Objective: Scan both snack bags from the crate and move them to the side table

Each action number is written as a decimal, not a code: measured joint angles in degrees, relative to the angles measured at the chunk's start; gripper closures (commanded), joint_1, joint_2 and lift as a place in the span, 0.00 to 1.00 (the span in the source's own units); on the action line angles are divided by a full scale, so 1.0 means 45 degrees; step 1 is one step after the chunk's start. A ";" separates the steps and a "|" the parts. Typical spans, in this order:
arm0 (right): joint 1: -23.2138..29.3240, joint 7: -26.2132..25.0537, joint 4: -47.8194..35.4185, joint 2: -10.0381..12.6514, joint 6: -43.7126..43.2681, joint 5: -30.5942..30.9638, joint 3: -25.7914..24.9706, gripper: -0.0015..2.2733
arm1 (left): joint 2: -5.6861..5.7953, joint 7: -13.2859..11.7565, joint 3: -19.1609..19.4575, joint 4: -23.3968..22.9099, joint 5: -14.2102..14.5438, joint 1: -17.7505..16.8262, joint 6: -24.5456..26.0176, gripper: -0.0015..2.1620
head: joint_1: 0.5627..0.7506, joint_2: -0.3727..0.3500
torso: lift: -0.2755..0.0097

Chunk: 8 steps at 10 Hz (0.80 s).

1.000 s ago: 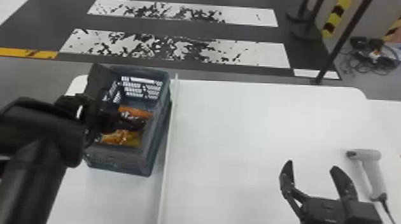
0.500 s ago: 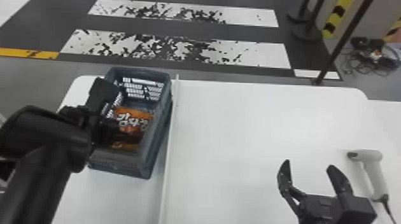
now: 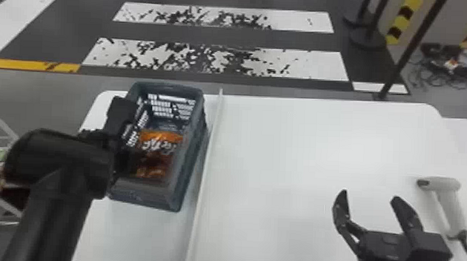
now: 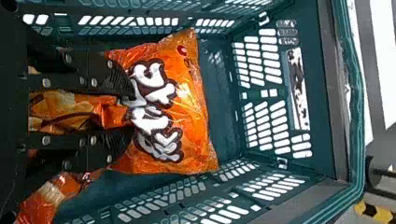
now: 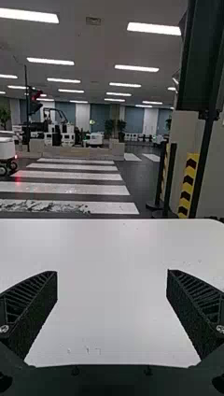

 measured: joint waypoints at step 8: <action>-0.0047 -0.0010 0.0141 0.0027 0.0016 0.0036 -0.0011 0.03 | -0.0325 0.1904 0.2700 -0.0347 0.5065 0.0559 -0.1695 0.99 | 0.70 0.59 | 0.70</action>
